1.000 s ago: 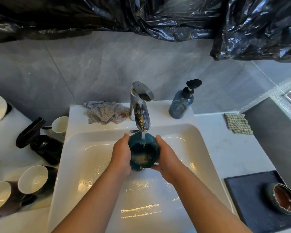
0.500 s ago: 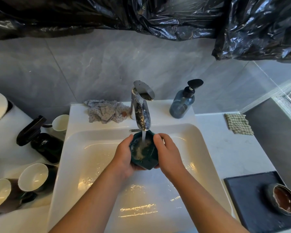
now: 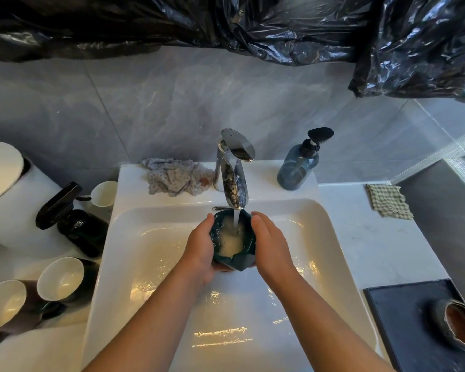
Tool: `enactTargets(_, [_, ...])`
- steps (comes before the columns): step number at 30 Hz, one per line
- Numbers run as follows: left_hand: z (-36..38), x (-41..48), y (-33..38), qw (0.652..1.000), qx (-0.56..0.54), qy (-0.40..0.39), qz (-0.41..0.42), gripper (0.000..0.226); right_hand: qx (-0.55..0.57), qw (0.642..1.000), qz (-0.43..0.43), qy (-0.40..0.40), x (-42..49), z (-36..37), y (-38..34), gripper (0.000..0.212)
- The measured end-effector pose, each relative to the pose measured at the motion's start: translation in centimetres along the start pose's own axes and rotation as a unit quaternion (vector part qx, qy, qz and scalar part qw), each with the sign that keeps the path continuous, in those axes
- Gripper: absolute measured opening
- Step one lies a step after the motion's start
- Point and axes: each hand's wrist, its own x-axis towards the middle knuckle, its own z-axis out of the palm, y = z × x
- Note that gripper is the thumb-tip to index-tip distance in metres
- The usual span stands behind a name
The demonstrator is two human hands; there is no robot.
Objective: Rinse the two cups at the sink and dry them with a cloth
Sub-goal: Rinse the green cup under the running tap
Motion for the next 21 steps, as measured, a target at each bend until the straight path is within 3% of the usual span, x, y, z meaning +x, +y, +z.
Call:
enactTargets(2, [0.0, -0.2, 0.3, 0.998, 0.021, 0.034, 0.048, 0.051, 0.075, 0.996, 0.036, -0.036, 0.3, 0.1, 0.2, 0.045])
enactTargets(5, [-0.2, -0.3, 0.6, 0.981, 0.106, 0.087, 0.135, 0.058, 0.192, 0.974, 0.108, -0.061, 0.9, 0.1, 0.6, 0.037])
enactTargets(8, [0.0, -1.5, 1.0, 0.956, 0.183, 0.113, 0.2, 0.038, 0.273, 0.946, 0.162, -0.066, 1.3, 0.4, 0.9, 0.033])
enactTargets(12, [-0.1, -2.1, 1.2, 0.926, 0.255, 0.116, 0.253, 0.032, 0.297, 0.932, 0.196, -0.067, 1.6, 0.4, 1.3, 0.042])
enactTargets(14, [-0.2, -1.8, 1.0, 0.921, 0.266, 0.102, 0.264, 0.031, 0.248, 0.938, 0.234, -0.068, 1.6, 0.0, 1.5, 0.052])
enactTargets(17, [-0.3, -1.5, 0.6, 0.93, 0.239, 0.06, 0.271, 0.026, 0.2, 0.918, 0.314, -0.139, 2.0, -1.3, 1.2, 0.07])
enactTargets(21, [-0.5, -0.1, -0.3, 0.964, 0.174, -0.022, 0.202, 0.026, 0.249, 0.89, 0.353, -0.143, 2.4, -2.4, 0.6, 0.059])
